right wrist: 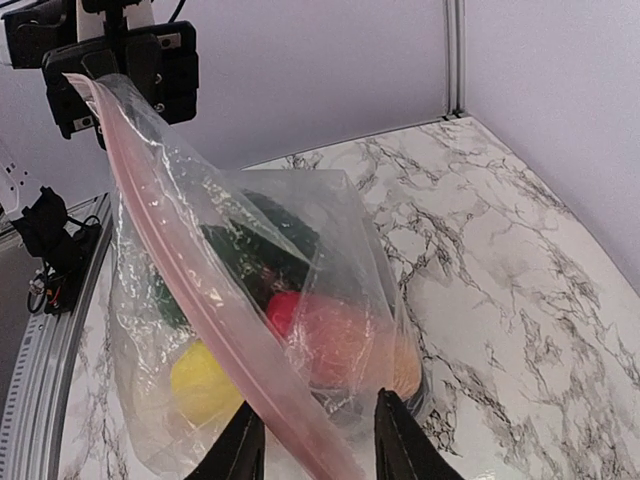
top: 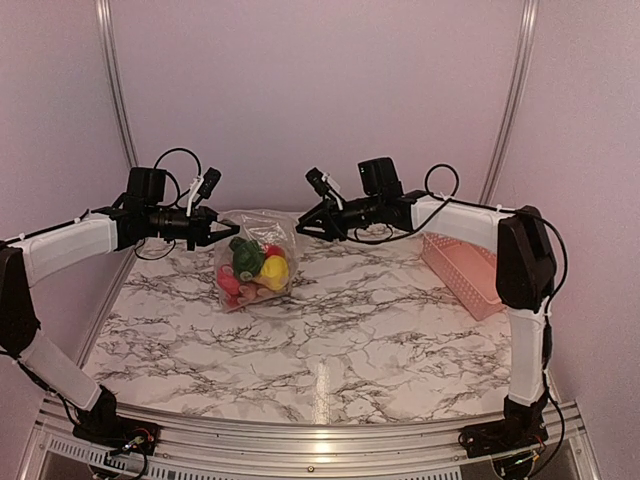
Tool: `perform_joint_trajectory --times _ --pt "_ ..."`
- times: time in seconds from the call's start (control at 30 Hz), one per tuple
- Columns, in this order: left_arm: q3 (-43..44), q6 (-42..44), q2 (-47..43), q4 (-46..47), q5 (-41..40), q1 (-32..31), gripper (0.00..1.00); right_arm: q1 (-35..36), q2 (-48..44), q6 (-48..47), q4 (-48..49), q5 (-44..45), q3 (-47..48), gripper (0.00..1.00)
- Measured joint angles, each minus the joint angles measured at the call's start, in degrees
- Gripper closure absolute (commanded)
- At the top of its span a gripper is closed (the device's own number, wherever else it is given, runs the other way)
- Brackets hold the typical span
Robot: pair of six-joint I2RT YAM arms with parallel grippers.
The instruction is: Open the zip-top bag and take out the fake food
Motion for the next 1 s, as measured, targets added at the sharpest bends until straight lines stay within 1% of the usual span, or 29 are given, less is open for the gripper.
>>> perform_joint_trajectory --times 0.07,0.2,0.3,0.43,0.47,0.5,0.57,0.63,0.73,0.77,0.83,0.87,0.9,1.0 --pt "0.0 0.0 0.0 0.0 0.0 0.0 1.0 0.1 0.4 -0.3 -0.1 0.7 0.0 0.76" --pt "0.0 0.0 0.0 0.0 0.0 0.0 1.0 0.5 0.6 -0.9 -0.2 2.1 0.0 0.99" --pt "0.0 0.2 0.0 0.0 -0.1 0.0 0.97 0.7 0.6 -1.0 -0.7 3.7 0.4 1.0" --pt "0.0 0.4 -0.1 0.1 -1.6 0.0 0.86 0.9 0.2 -0.9 -2.2 6.1 1.3 1.0" --pt "0.0 0.5 -0.2 0.0 -2.1 0.0 0.82 1.0 -0.2 -0.9 -3.0 6.9 1.5 1.0" --pt "0.0 0.4 -0.4 0.0 -2.9 0.0 0.74 1.2 -0.8 -1.0 -4.0 7.8 1.5 1.0" --pt "0.1 0.6 -1.2 -0.7 -4.6 0.2 0.66 1.6 -2.2 -1.5 -6.4 9.6 1.6 1.0" --pt "1.0 1.3 -2.3 -2.9 -7.0 0.4 0.6 2.3 -3.8 -2.0 -10.9 11.8 3.2 1.0" --pt "2.9 2.9 -4.4 -6.4 -10.9 0.6 0.53 3.8 -4.8 -2.2 -16.5 14.6 7.1 1.0" --pt "3.5 3.5 -5.6 -7.6 -12.5 0.6 0.49 4.4 -4.9 -2.2 -18.7 15.8 8.8 1.0" --pt "4.0 4.2 -8.0 -8.8 -14.6 0.8 0.27 5.6 -4.9 -2.2 -22.1 18.0 11.6 1.0" --pt "4.0 4.7 -9.1 -9.3 -15.4 0.8 0.19 6.2 -4.9 -2.2 -23.6 18.9 12.7 1.0" --pt "4.0 4.5 -10.7 -9.9 -16.2 0.7 0.15 7.0 -4.9 -2.1 -25.6 19.9 14.0 1.0" --pt "4.3 5.2 -14.5 -11.2 -18.2 -0.5 0.13 9.1 -4.9 -1.8 -31.1 22.3 17.6 1.0"
